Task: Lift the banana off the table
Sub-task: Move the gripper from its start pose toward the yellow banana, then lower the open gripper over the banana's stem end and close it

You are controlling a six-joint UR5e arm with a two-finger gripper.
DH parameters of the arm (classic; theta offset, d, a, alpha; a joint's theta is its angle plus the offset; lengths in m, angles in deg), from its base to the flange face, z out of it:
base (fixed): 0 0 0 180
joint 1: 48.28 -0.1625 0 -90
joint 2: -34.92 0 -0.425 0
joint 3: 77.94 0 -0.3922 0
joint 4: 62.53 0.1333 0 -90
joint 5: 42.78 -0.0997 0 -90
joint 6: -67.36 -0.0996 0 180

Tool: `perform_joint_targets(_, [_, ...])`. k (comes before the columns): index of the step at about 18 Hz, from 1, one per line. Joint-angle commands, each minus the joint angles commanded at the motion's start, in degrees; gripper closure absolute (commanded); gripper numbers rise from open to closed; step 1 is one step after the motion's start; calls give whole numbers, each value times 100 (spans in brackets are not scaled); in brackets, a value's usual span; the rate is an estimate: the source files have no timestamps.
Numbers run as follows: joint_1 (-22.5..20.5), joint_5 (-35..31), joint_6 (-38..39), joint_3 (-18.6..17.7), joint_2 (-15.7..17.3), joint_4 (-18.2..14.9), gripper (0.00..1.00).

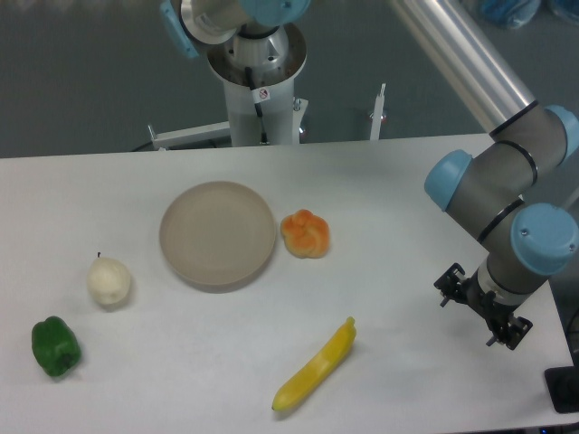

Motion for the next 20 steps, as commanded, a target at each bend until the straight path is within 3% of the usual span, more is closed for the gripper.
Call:
perform_joint_targets(6, [9, 9, 87, -52, 35, 9, 0])
perform_joint_targets(7, [183, 0, 114, -131, 61, 0, 0])
perform_joint_targets(11, [316, 96, 262, -351, 350, 35, 0])
perform_joint_targets(20, [1317, 343, 1668, -413, 387, 88, 0])
